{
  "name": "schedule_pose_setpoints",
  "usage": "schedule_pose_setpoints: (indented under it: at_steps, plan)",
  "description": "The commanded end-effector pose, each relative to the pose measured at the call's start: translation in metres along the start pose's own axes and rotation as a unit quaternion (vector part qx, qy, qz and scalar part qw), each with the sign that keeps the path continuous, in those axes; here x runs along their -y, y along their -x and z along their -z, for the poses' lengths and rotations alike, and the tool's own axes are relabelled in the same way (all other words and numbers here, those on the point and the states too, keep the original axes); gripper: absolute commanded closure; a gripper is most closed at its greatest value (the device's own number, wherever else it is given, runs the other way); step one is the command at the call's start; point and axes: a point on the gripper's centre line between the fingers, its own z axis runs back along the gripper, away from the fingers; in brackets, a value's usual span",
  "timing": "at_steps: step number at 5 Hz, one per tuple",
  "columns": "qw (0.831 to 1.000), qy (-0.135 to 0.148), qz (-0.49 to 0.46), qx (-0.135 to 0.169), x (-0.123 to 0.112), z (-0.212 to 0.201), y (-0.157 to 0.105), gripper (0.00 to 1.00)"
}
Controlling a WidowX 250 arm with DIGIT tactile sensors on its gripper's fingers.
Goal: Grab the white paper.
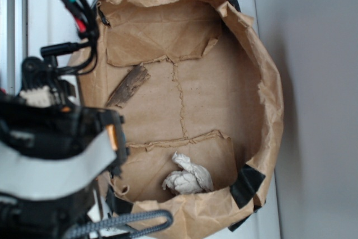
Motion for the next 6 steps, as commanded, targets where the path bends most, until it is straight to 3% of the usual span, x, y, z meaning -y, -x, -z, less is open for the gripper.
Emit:
schedule_pose_setpoints:
  at_steps: [1,2,3,4,5,6]
  plan:
    - [0.969,0.057,0.238,-0.004,-0.033,-0.004,-0.059,0.0]
    - [0.933,0.019,0.358,0.033,-0.039,-0.001,-0.069,0.0]
    - [0.883,0.014,0.465,0.063,-0.04,0.023,-0.077,0.0]
    - [0.858,0.008,0.511,0.048,-0.03,0.061,-0.082,0.0]
    - [0.855,0.008,0.518,0.012,-0.02,0.087,-0.088,0.0]
    - [0.855,0.008,0.518,0.012,-0.02,0.087,-0.088,0.0]
